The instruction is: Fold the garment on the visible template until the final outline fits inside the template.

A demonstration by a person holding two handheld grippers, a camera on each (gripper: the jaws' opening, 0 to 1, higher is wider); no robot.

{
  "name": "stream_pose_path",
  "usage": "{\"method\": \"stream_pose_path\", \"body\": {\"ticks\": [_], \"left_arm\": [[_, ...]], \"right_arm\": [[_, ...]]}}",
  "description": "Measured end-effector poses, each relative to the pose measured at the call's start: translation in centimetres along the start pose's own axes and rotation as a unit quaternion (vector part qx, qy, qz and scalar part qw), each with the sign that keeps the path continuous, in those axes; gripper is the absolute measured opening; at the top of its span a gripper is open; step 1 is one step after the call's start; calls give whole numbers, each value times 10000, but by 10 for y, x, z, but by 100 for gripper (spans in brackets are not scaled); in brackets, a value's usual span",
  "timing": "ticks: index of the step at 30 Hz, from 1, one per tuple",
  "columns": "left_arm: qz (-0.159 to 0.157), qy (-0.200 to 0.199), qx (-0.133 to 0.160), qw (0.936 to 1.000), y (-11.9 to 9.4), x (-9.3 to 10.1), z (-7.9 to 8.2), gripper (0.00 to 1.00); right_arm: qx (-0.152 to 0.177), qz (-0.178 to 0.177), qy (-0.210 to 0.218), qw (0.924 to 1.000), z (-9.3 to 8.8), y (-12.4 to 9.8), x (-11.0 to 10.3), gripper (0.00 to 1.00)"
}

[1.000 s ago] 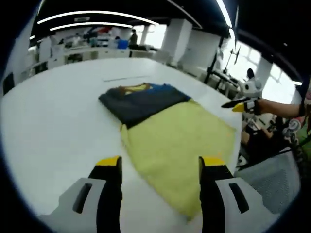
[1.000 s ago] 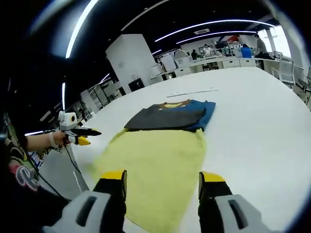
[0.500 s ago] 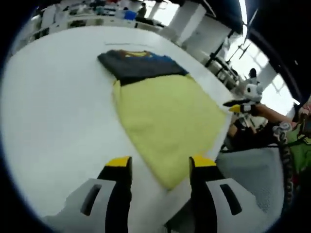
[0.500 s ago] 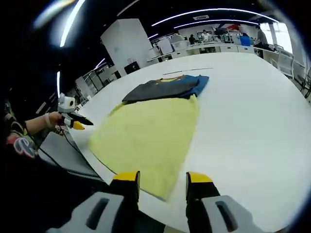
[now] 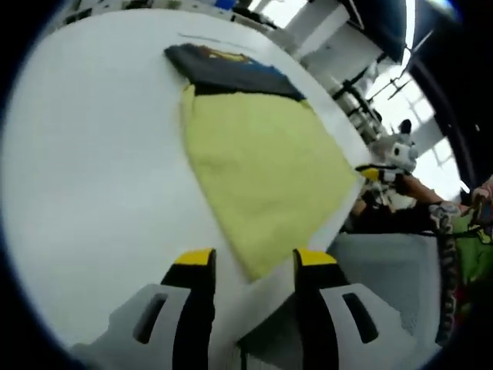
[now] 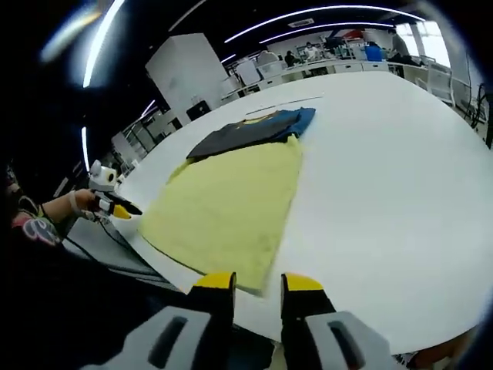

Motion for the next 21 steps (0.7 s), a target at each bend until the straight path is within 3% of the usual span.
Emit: {"method": "stream_pose_path", "body": {"ticks": [6, 13, 14, 15, 16, 21], "left_arm": [[-30, -274, 97, 9996, 1, 2, -2, 31], [-120, -490, -116, 9987, 6, 8, -12, 19], [-82, -561, -141, 9983, 7, 6, -13, 17], [-61, -619, -180, 9979, 6, 6, -14, 12], [-71, -644, -177, 9977, 5, 6, -13, 1], [-154, -652, -14, 9978, -4, 10, -3, 0]], "right_arm": [[-44, 3, 139, 9999, -6, 5, 1, 15], [-42, 73, 481, 9988, -9, 10, -2, 0], [-144, -78, 638, 9978, -11, 8, 0, 0], [-159, -78, 704, 9974, -9, 8, -1, 0], [-138, -44, 678, 9976, -7, 8, -1, 0], [-84, 65, 816, 9966, 6, 2, -10, 0]]}}
Point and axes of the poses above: the point that each gripper's makers call its tool centre point, and the gripper's own axes: y roughly forward along the fingers, x roughly to its right, z roughly out of its top, the point moved 2 cm from there along -y, roughly backward along the fingers, and after that the axes turned 13 degrees about x, right-handed, at the moved point
